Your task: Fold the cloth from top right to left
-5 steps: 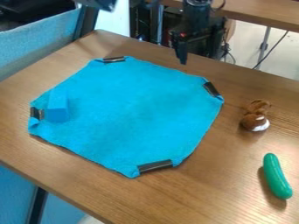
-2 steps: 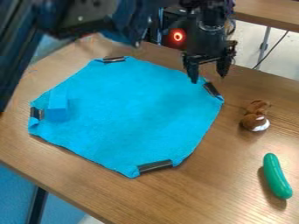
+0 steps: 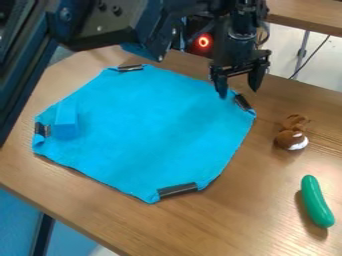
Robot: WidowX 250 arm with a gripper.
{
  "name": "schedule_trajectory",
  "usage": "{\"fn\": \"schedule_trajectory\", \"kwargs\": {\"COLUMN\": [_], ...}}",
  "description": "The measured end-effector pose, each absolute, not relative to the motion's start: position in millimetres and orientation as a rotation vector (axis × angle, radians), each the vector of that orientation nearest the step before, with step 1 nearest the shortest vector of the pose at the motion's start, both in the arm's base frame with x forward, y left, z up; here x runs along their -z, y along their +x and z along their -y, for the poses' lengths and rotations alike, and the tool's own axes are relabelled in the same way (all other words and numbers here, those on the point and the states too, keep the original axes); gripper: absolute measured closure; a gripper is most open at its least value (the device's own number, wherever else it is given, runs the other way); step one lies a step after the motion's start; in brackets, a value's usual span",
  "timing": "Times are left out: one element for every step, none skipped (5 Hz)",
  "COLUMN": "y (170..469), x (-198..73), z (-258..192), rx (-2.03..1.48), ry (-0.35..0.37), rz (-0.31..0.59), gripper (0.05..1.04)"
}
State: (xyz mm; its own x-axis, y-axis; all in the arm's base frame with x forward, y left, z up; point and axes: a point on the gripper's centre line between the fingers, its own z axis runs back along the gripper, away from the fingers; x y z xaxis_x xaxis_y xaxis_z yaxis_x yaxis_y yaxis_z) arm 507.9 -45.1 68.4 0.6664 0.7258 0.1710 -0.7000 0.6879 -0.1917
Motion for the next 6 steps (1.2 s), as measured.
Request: {"fn": "schedule_trajectory", "kwargs": {"y": [501,492,482,476,473,459], "x": [-50,-49,-50,-63,-97,-133], "z": [43,34,21,10,5,-12], "rx": [-0.829,-0.87,-0.905,-0.929,-0.926,-0.932], "ry": [-0.095,-0.097,-0.107,-0.151,-0.235,-0.328], "rz": [0.22,0.246,0.277,0.286,0.32,0.347], "gripper": [0.173,0.463,0.757,0.948,1.015,1.02]}}
